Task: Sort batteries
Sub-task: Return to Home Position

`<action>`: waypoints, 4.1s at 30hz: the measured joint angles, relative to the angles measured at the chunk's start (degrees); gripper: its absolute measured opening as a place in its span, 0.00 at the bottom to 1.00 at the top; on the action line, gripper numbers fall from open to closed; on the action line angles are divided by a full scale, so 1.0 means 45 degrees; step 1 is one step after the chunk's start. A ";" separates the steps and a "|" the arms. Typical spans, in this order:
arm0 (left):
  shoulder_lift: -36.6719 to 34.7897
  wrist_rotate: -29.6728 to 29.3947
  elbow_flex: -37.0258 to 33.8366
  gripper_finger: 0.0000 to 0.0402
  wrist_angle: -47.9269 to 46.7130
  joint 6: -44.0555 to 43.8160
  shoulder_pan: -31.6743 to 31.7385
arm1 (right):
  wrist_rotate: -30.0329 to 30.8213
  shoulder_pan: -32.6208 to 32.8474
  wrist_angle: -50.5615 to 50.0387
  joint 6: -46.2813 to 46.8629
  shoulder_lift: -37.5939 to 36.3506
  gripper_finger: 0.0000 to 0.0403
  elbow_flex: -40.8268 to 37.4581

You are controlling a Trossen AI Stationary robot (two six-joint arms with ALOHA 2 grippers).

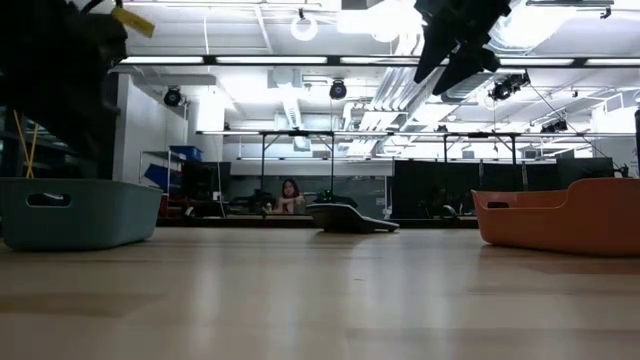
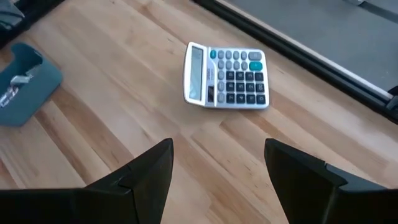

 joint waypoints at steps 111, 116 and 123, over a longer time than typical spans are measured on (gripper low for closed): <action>-1.4793 -0.3437 -0.9797 0.01 1.3684 1.3222 0.7180 | -0.4228 0.0773 1.2567 -0.4906 -1.5509 0.00 -1.4902; -1.4793 -0.3469 -0.9797 0.01 1.3679 1.3222 0.7337 | -0.4228 0.0872 1.2168 -0.4906 -1.5514 0.00 -1.4906; -1.4793 -0.3488 -0.9797 0.01 1.3684 1.3222 0.7368 | -0.4228 0.0869 1.1790 -0.4906 -1.5334 0.00 -1.4906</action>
